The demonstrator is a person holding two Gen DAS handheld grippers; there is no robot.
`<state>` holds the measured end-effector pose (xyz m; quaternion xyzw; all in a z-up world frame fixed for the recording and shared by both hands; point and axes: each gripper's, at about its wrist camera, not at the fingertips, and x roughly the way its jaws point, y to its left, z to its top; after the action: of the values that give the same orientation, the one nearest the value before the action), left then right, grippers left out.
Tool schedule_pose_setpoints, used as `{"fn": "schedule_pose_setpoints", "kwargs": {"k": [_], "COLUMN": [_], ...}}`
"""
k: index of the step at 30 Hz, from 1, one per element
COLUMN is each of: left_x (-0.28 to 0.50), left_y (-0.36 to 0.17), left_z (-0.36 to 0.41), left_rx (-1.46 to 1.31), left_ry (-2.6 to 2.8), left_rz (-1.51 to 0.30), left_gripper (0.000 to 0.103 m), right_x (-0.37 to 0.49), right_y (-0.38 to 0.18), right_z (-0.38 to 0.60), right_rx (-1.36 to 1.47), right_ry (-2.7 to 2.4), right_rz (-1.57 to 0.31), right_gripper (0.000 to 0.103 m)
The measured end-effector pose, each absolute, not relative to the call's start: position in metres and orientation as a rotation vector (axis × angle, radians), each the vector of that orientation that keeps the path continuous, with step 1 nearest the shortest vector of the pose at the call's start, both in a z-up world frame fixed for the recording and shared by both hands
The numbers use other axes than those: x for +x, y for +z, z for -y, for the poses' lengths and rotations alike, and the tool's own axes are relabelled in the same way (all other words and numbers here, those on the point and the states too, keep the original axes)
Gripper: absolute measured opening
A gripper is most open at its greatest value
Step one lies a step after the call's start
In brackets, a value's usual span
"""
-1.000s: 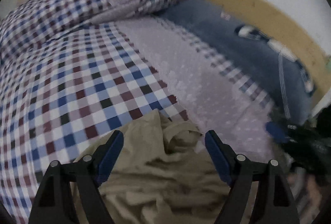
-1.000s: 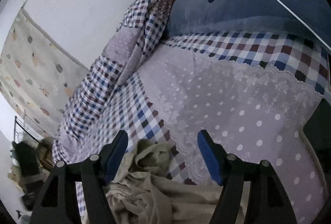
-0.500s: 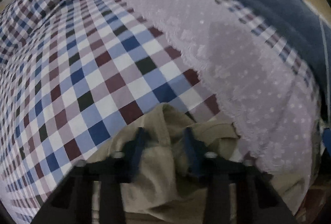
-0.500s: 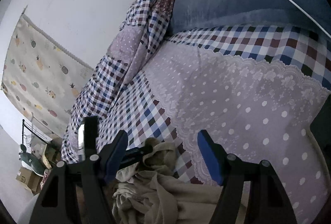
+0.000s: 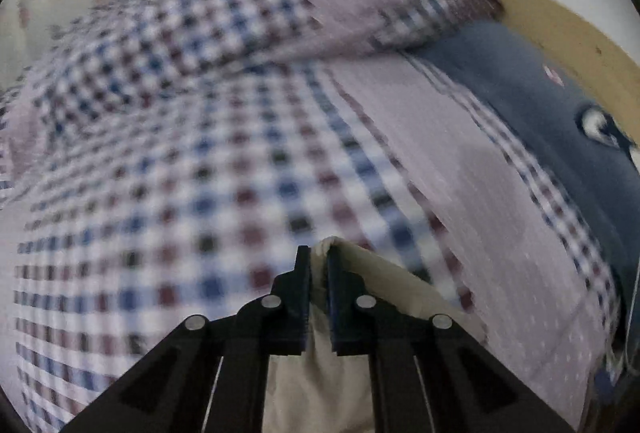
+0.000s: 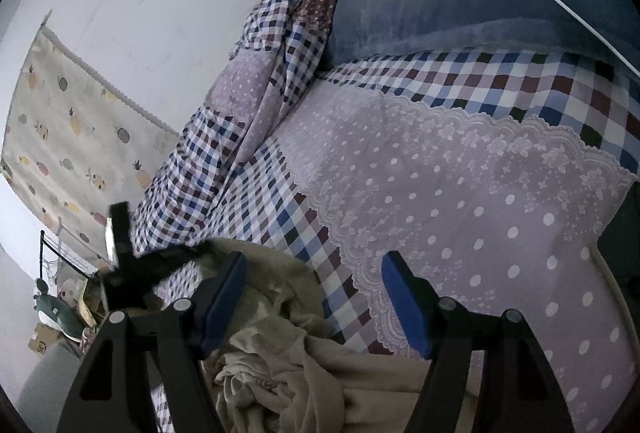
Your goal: Fold clothes
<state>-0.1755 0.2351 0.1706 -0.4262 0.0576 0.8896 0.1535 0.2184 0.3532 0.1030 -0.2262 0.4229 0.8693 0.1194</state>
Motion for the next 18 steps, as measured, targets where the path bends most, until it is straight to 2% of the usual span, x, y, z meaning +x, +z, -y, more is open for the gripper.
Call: {"fn": "schedule_pose_setpoints", "kwargs": {"k": [2,10,18], "left_x": [-0.192,-0.250,-0.278], "left_y": [0.186,0.230,0.273], "left_z": [-0.210,-0.084,0.021], "left_rx": [-1.197,-1.152,-1.095], "left_ry": [2.616,2.873,3.091], "left_rz": [-0.163,0.042,0.080], "left_gripper": [0.006,0.005,0.005], "right_x": [0.216,0.206,0.191], "right_y": [0.103,0.108,0.115], "right_z": [-0.351,-0.339,-0.313], "right_rx": [-0.669,-0.688,-0.747], "right_ry": [2.549,2.594,2.680], "right_rz": [-1.227,-1.160,-1.000], "right_gripper": [0.074,0.074,0.073]}}
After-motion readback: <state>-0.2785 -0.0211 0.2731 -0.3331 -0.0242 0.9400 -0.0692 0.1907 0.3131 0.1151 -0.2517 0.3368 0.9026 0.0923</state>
